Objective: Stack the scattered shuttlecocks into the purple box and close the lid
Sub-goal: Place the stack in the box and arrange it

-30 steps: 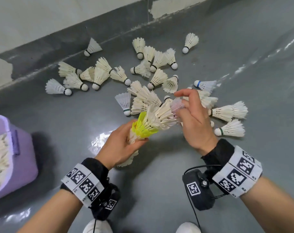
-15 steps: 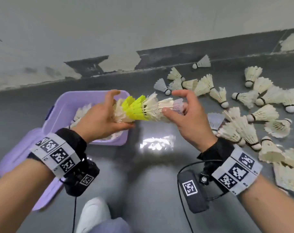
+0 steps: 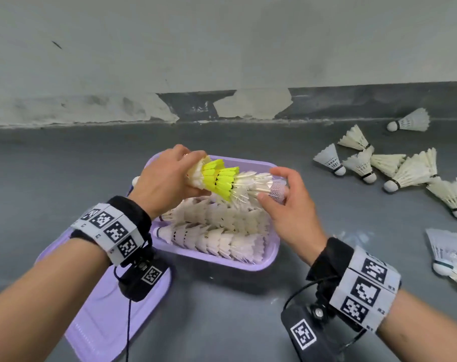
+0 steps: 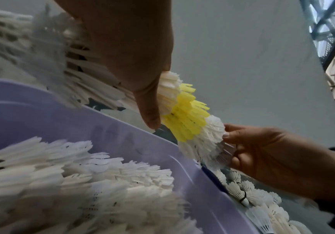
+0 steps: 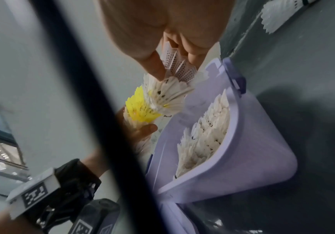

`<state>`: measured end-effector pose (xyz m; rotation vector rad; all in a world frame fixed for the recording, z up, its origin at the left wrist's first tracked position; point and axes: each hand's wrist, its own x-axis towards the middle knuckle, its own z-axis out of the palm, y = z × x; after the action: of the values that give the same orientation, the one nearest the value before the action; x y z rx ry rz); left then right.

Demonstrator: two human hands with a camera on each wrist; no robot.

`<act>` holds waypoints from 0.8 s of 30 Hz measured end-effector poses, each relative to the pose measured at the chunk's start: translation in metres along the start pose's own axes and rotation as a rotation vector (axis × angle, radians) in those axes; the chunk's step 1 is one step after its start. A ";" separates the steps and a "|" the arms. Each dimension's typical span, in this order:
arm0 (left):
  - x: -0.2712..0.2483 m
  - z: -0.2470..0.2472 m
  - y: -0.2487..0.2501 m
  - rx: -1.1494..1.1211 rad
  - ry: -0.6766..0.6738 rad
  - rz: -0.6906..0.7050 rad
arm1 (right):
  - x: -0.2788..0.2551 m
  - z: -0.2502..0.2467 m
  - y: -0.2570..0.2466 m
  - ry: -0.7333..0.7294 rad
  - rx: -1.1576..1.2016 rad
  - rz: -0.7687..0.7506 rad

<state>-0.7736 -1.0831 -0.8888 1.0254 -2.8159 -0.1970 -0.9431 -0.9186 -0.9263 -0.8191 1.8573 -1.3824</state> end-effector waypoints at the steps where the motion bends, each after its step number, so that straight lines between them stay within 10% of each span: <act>1: 0.011 0.008 -0.007 -0.008 -0.023 0.006 | 0.008 0.005 0.003 0.014 0.005 0.019; 24: 0.047 0.058 -0.048 -0.225 -0.366 0.170 | 0.052 0.053 0.007 0.101 -0.509 0.067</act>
<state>-0.7896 -1.1456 -0.9494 0.7615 -3.0838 -0.7312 -0.9305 -0.9876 -0.9521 -0.9307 2.3376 -0.9300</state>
